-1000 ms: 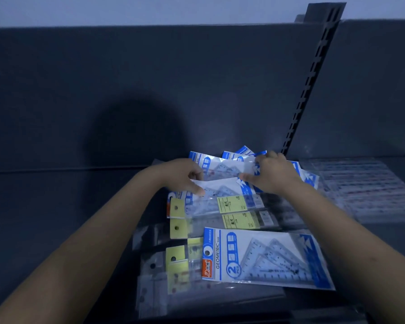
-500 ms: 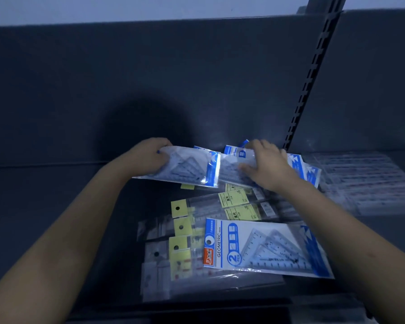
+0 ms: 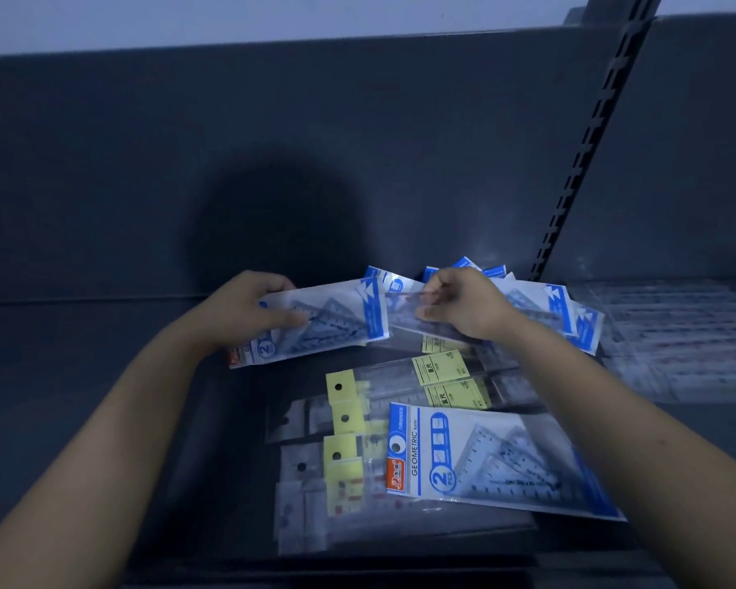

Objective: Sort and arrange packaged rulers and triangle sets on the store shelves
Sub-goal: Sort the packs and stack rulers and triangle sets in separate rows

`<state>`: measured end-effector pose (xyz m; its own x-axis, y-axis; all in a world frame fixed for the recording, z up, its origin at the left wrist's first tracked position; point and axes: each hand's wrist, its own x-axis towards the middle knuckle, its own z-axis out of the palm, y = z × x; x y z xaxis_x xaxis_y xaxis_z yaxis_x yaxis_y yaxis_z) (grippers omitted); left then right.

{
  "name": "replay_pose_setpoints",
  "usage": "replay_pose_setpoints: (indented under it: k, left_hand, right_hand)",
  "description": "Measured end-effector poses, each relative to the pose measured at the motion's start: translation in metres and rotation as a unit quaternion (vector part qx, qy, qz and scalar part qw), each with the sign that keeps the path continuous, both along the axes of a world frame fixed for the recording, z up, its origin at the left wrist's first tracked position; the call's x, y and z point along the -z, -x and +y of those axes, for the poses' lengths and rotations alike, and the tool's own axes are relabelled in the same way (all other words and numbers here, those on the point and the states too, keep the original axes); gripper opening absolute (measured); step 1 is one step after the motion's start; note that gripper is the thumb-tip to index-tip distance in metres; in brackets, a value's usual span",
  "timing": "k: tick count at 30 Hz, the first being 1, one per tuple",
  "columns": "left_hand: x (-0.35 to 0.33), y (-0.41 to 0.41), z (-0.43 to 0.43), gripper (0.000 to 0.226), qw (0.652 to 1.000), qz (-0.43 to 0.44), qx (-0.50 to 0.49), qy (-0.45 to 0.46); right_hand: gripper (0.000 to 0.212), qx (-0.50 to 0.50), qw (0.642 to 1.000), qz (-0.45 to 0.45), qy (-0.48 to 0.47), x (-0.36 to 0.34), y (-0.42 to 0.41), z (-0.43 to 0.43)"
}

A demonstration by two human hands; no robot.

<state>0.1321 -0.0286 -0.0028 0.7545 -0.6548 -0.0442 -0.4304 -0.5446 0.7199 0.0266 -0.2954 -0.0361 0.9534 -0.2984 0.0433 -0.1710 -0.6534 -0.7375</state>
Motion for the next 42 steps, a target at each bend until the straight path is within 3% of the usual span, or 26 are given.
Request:
replay_pose_setpoints:
  k: [3,7,11,17,25,30,37,42]
  left_hand:
    - [-0.004,-0.005,-0.002,0.01,0.999,0.006,-0.008,0.035]
    - [-0.011,-0.01,-0.026,0.007,0.997,0.009,0.023,0.077]
    - [-0.017,0.0,-0.066,0.009,0.992,-0.001,0.071,0.108]
    - [-0.031,0.049,-0.131,0.008,0.983,-0.027,0.115,0.142]
    - [-0.014,0.139,-0.208,0.007,0.986,-0.01,0.091,0.139]
    - [0.0,0.191,-0.254,0.011,0.989,0.022,0.055,0.136]
    - [0.003,0.217,-0.276,0.018,0.995,0.016,0.002,0.103]
    - [-0.001,0.216,-0.286,0.012,0.995,0.026,0.02,0.092]
  right_hand:
    - [0.013,0.024,0.997,-0.026,-0.063,-0.004,0.017,-0.009]
    - [0.01,0.077,0.958,-0.064,-0.269,-0.011,0.053,-0.022]
    - [0.015,0.133,0.937,-0.093,-0.31,-0.019,0.104,-0.043]
    - [0.017,0.17,0.945,-0.108,-0.258,-0.035,0.185,-0.097]
    - [0.012,0.126,0.977,-0.067,-0.158,-0.014,0.262,-0.199]
    - [0.013,0.08,0.996,-0.024,-0.029,0.011,0.279,-0.247]
    - [0.028,0.034,0.999,-0.024,0.015,0.019,0.283,-0.27]
    - [0.022,0.018,0.997,-0.005,0.075,0.019,0.277,-0.272]
